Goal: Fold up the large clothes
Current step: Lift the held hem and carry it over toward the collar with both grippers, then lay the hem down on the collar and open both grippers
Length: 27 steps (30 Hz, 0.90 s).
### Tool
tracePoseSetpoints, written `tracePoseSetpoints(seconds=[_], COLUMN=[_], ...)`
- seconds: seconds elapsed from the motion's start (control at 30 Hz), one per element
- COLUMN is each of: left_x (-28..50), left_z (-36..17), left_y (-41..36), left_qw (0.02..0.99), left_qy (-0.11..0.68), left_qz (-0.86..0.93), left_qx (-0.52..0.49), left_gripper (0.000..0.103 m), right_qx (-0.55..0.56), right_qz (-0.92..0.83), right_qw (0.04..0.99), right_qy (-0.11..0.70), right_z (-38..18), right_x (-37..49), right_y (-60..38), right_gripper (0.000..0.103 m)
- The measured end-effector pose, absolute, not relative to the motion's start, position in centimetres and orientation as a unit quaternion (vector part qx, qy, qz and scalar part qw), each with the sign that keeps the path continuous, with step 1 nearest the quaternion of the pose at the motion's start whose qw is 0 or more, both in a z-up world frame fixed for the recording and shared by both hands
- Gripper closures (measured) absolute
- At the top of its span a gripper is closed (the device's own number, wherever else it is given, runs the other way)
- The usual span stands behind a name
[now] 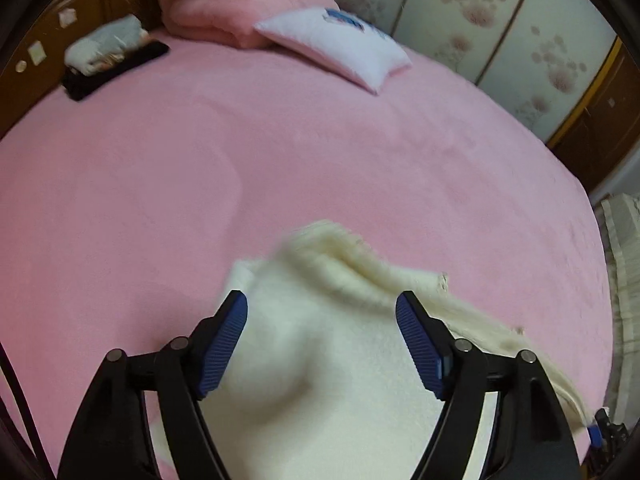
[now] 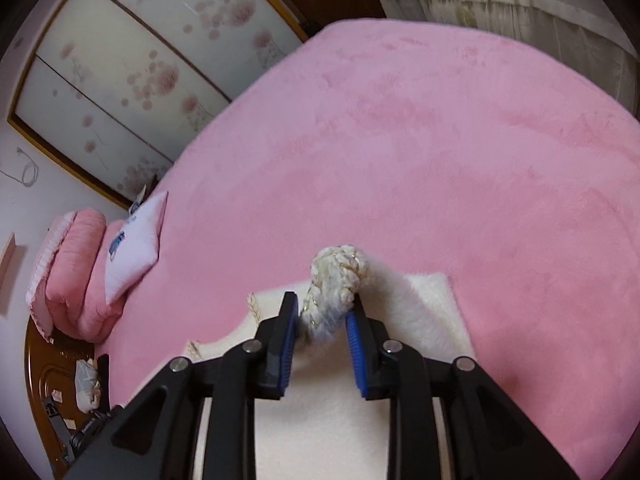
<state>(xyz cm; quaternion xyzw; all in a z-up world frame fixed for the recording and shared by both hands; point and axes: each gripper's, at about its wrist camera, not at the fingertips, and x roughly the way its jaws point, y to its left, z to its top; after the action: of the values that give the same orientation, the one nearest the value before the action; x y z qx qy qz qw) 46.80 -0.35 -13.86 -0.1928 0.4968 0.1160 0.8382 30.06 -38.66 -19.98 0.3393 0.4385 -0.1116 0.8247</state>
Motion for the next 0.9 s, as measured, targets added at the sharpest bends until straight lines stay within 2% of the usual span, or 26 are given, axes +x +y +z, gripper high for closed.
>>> tracePoseSetpoints(seconds=[0.1, 0.33, 0.4, 0.47, 0.5, 0.53, 0.57, 0.6, 0.63, 0.67, 0.9], left_x=[46.5, 43.1, 41.2, 39.4, 38.3, 37.3, 36.4, 35.4, 34.9, 34.3, 31.8], left_z=[-13.9, -16.2, -16.9, -18.0, -18.4, -18.5, -18.8, -19.2, -19.7, -20.3, -24.6], left_y=[-0.4, -5.1, -6.8, -8.6, -9.6, -10.3, -10.7, -11.4, -11.7, -12.0, -12.5], left_qw=[0.833, 0.807, 0.8, 0.787, 0.784, 0.784, 0.783, 0.777, 0.771, 0.761, 0.688], left_qy=[0.51, 0.573, 0.587, 0.606, 0.61, 0.609, 0.61, 0.618, 0.624, 0.634, 0.699], left_qz=[0.106, 0.043, 0.021, -0.012, -0.035, -0.048, -0.056, -0.064, -0.071, -0.08, -0.1], left_qx=[-0.188, -0.135, -0.124, -0.114, -0.11, -0.109, -0.108, -0.103, -0.104, -0.111, -0.166], left_gripper=[0.027, 0.027, 0.027, 0.028, 0.031, 0.041, 0.055, 0.064, 0.08, 0.093, 0.093], right_qx=[0.306, 0.265, 0.247, 0.233, 0.241, 0.254, 0.261, 0.261, 0.258, 0.249, 0.229], right_qz=[-0.115, -0.04, 0.004, 0.052, 0.08, 0.106, 0.122, 0.139, 0.15, 0.162, 0.182], right_qw=[0.84, 0.83, 0.827, 0.812, 0.799, 0.786, 0.778, 0.769, 0.763, 0.756, 0.743], right_qy=[0.433, 0.489, 0.505, 0.533, 0.545, 0.553, 0.559, 0.566, 0.574, 0.583, 0.601], right_z=[-19.8, -21.4, -22.4, -23.9, -24.8, -25.6, -26.1, -26.8, -27.2, -27.7, -29.6], right_x=[30.0, 28.0, 26.6, 24.8, 23.9, 22.9, 22.2, 21.3, 20.8, 20.2, 18.6], right_y=[-38.0, -33.4, -30.7, -27.4, -25.9, -24.4, -23.2, -21.9, -20.9, -19.6, -16.5], right_gripper=[0.07, 0.069, 0.076, 0.097, 0.1, 0.102, 0.102, 0.103, 0.103, 0.103, 0.103])
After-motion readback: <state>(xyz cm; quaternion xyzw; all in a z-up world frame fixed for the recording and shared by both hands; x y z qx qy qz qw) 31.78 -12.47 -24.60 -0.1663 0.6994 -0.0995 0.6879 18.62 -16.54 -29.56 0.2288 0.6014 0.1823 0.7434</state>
